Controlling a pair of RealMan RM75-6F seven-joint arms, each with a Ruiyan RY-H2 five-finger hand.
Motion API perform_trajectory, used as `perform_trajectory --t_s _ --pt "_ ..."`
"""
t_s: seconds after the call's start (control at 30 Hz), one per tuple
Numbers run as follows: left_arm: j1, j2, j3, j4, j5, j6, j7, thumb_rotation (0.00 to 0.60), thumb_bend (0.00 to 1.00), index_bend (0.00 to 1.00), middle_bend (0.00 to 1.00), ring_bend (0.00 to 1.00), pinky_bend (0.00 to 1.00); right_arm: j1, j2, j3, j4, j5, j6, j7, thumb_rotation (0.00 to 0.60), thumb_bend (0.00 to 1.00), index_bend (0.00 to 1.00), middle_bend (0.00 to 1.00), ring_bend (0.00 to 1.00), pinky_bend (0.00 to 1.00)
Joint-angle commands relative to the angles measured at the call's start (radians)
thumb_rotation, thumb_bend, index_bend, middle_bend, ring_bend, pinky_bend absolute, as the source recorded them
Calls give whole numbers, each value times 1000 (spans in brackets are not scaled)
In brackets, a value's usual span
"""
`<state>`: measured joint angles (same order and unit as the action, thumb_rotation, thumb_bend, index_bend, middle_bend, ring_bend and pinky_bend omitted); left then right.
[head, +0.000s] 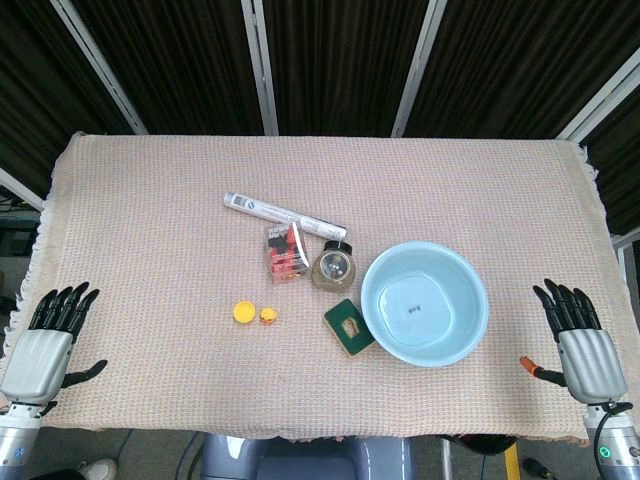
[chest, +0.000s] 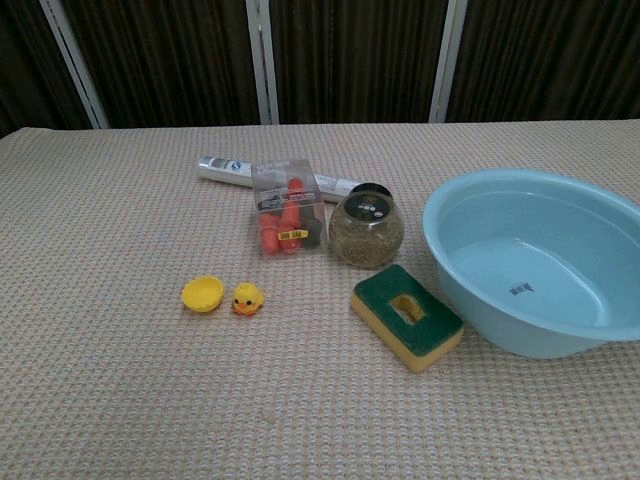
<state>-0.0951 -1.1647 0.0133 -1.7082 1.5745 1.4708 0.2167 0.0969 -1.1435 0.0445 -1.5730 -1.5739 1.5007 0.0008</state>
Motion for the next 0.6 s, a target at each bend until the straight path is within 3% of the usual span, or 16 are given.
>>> perform_trajectory --t_s 0.03,0.6 --pt "-1 0 0 -1 1 -1 1 600 115 0 0 0 0 -1 0 0 0 0 1 1 600 48 24 0 0 31" --pt "0 2 4 -4 5 -2 4 600 115 0 0 0 0 -1 3 -1 -3 0 0 3 600 48 24 0 0 31"
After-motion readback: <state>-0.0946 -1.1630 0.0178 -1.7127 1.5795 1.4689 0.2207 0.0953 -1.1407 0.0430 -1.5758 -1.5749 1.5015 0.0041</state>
